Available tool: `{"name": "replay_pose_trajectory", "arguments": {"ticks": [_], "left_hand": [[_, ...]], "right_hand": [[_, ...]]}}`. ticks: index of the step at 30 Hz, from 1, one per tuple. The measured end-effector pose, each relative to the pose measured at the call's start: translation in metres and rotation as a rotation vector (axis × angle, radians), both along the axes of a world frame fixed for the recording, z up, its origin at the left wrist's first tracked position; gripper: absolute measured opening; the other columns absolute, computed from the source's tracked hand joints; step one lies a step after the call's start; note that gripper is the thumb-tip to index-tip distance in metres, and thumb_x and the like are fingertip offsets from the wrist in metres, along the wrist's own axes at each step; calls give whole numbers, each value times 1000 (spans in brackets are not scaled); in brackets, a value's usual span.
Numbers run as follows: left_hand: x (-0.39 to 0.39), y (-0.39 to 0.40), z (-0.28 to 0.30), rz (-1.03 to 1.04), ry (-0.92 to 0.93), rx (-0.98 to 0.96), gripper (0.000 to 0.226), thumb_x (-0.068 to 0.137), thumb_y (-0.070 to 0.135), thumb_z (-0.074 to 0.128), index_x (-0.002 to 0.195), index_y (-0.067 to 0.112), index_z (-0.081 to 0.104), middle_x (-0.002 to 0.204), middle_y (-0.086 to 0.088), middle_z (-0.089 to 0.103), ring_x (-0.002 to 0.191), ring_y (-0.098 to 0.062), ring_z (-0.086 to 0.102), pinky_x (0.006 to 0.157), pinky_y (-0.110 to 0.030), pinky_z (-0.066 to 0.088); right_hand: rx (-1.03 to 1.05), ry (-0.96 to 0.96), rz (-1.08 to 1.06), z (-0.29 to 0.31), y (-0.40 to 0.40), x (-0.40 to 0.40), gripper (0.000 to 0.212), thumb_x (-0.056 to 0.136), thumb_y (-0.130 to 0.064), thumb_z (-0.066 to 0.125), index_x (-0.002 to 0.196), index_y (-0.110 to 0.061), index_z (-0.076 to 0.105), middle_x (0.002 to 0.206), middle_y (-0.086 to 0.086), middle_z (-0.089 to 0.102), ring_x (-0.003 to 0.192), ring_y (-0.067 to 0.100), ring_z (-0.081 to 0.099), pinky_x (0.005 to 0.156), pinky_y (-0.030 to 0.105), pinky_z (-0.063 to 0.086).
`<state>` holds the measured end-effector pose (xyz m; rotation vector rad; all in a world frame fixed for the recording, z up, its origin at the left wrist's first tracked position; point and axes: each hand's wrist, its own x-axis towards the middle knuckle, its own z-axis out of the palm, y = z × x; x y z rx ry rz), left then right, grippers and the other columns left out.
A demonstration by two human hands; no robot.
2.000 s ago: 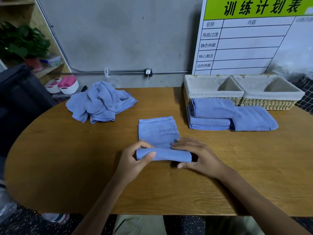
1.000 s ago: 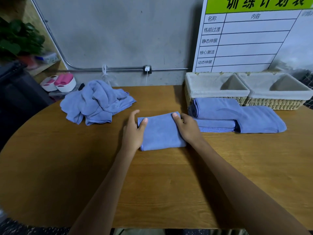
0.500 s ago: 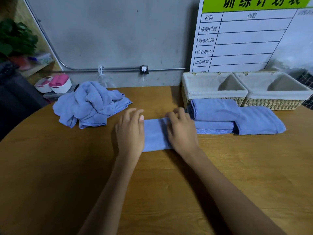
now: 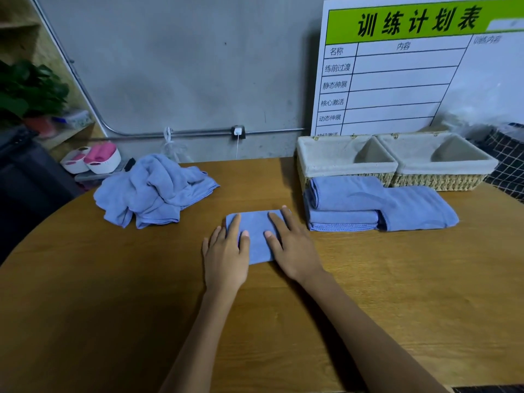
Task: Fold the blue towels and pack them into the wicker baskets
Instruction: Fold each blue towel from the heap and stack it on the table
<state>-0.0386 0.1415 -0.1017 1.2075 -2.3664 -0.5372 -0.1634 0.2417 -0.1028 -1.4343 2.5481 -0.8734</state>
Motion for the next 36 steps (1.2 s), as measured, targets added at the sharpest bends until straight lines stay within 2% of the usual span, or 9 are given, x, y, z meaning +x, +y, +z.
{"name": "replay_pose_trajectory", "arguments": {"ticks": [3,8,13,17,22,25,28,32,36], "left_hand": [[1,9,3,-42,197,96,54,104,35,42,157,33,28,155,1,44,134,-22,47,107,-38,42],[1,28,12,-73,532,206,62,98,18,59,154,29,35,154,13,42,140,-6,40,108,-17,31],[4,34,16,-60,818,446,72,88,4,72,146,35,45,140,9,57,128,-2,54,110,-39,46],[10,41,28,-153,878,379,75,85,-7,72,147,26,45,139,8,59,127,-4,56,109,-34,46],[12,53,62,-324,877,275,72,84,-10,73,138,32,49,126,34,61,114,1,63,93,-17,49],[5,63,82,-397,927,251,74,84,-11,73,138,34,47,134,26,59,122,1,59,96,-16,48],[-7,63,86,-383,982,297,77,84,-7,75,144,30,45,141,9,57,129,-4,55,98,-19,48],[-23,60,81,-322,951,383,85,83,-5,76,151,30,39,146,10,52,134,-4,49,108,-31,46],[-72,67,89,-328,803,387,83,75,6,81,145,33,45,146,15,49,134,-2,46,110,-36,45]], "right_hand": [[-78,-84,5,1,6,1,54,105,-46,39,154,-24,35,167,0,11,152,20,18,119,37,27],[-182,-156,4,0,18,6,52,103,-39,50,151,-25,39,167,-4,12,151,14,19,114,30,30],[-240,-220,18,2,28,9,53,100,-34,58,149,-23,43,166,-5,17,150,11,21,109,16,22],[-309,-332,44,5,30,5,60,97,-34,63,152,-26,38,164,-8,21,149,4,19,118,22,22],[-512,-735,58,22,42,0,69,93,-50,62,153,-37,31,156,-19,36,138,-10,36,114,19,34],[-606,-1058,121,27,47,-11,64,95,-55,59,150,-32,36,147,-5,53,133,13,53,113,43,41],[-611,-1193,237,40,53,-18,53,104,-47,46,149,-19,42,143,8,57,133,27,53,112,46,40],[-674,-1072,67,67,67,-36,49,96,-41,63,141,-24,50,133,0,65,122,19,62,102,39,51],[-661,-707,-76,95,94,-74,60,92,-38,69,145,-39,40,126,-27,52,105,-14,55,78,8,50]]}}
